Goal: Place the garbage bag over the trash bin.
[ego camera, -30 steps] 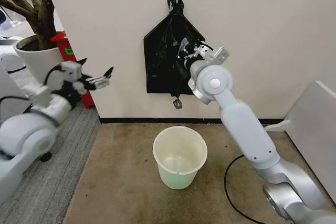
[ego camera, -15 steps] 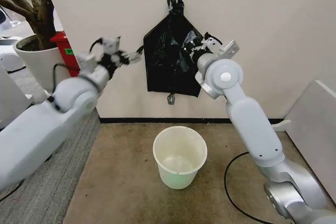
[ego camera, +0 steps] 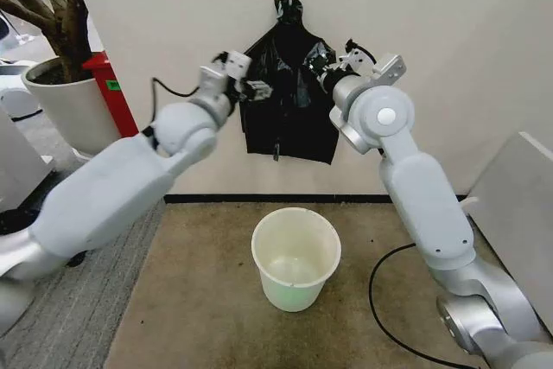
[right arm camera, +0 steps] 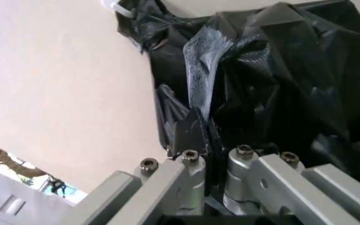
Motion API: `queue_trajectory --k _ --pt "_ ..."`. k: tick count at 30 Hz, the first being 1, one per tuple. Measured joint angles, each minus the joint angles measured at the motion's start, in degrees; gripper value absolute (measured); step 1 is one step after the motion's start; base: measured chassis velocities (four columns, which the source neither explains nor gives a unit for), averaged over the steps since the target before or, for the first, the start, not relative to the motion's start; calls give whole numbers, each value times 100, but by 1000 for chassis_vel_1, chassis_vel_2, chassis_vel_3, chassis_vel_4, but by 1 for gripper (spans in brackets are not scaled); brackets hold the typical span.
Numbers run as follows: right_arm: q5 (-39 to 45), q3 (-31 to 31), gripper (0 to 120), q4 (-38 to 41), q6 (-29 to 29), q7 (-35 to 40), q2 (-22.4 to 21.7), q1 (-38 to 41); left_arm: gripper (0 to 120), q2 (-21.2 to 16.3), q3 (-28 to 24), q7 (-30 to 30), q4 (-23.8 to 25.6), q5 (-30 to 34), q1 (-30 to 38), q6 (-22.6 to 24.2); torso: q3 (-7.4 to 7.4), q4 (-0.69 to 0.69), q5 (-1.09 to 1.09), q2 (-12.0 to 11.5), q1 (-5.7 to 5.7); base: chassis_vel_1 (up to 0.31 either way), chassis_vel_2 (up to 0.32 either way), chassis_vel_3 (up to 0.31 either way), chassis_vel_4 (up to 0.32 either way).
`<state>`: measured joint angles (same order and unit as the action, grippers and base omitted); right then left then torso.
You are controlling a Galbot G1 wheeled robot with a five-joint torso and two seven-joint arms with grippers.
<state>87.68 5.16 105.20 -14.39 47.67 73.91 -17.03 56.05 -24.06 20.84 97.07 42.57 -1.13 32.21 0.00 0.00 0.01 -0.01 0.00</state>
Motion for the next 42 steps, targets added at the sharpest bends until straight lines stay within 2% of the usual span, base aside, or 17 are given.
queue_trajectory --k 5,12,18,33,42 --pt "73 19 0 127 18 15 -19 -21 100 424 -218 32 -208 -201 212 458 0 -1 1 0 0 0 0 0 0" --pt "164 27 0 253 42 30 -20 -33 100 750 -401 121 -330 -398 328 878 0 -1 0 0 0 0 0 0 0" --pt "218 36 0 364 57 34 -65 -108 100 918 -449 177 -486 -549 333 1021 0 -1 1 1 0 0 0 0 0" --pt "358 90 0 506 143 -62 -178 -132 100 825 -554 44 -517 -711 269 1016 -1 0 0 1 0 0 0 0 0" --pt "448 168 0 542 145 -176 -332 -178 100 678 -520 343 -501 -614 233 1003 0 -1 -1 1 -1 0 0 0 0"
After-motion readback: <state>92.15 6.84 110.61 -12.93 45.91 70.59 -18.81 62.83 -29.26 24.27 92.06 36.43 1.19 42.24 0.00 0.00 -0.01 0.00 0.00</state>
